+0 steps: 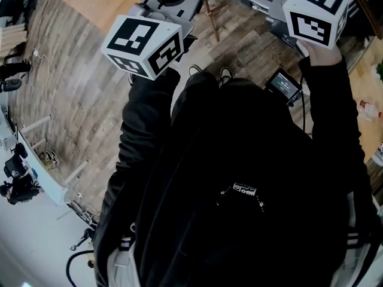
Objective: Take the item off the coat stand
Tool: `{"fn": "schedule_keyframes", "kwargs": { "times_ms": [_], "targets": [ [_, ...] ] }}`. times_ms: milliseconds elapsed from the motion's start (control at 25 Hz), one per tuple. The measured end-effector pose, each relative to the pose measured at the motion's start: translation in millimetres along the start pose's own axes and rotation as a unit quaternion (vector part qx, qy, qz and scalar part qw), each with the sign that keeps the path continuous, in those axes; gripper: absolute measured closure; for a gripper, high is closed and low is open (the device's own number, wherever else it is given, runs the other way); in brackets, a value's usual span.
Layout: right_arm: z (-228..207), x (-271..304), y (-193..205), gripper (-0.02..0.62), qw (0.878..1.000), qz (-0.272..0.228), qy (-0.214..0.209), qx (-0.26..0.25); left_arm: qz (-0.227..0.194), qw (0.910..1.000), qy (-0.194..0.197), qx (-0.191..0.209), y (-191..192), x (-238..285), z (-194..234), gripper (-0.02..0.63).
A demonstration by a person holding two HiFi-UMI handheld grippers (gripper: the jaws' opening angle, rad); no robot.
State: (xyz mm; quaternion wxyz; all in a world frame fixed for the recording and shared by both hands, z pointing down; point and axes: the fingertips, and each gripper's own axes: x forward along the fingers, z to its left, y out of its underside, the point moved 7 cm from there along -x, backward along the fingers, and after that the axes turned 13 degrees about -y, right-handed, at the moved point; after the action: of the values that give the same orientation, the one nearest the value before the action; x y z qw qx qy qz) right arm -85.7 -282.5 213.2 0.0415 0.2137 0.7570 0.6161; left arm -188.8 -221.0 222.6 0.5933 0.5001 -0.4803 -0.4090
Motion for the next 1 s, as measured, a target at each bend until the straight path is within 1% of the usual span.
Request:
{"fn": "schedule_keyframes", "kwargs": {
  "times_ms": [120,200,320,400,600,840,1000],
  "targets": [
    [-9.9,1.9,-7.3,0.578,1.000,-0.005,0.016,0.005,-0.004,0.9999,0.012,-0.001,-5.8,9.5,10.9,0.600],
    [-21.9,5.6,-2.8,0.578,1.000,-0.005,0.027,0.007,-0.005,0.9997,0.023,-0.001,0.8,20.4,20.4,0.600],
    [-45.2,8.7,4.2,0.578,0.999,0.006,0.045,0.006,-0.005,0.9988,0.049,0.003,11.6,43.9,35.8,0.600],
    [-60.9,7.5,-4.4,0.578,0.998,0.009,0.061,0.004,-0.010,0.9978,0.065,0.010,4.6,60.6,47.0,0.600],
    [-93.9,9.5,-31.4,0.578,0.995,-0.012,0.099,0.002,-0.030,0.9943,0.099,0.028,-20.3,93.0,77.9,0.600],
    [-128.2,48.1,-66.9,0.578,0.992,-0.019,0.125,-0.012,-0.043,0.9907,0.123,0.038,-42.7,105.8,139.4,0.600],
    [-134.1,56.4,-77.8,0.578,0.989,-0.028,0.144,-0.015,-0.052,0.9872,0.143,0.047,-51.5,110.1,154.3,0.600]
  ]
}}
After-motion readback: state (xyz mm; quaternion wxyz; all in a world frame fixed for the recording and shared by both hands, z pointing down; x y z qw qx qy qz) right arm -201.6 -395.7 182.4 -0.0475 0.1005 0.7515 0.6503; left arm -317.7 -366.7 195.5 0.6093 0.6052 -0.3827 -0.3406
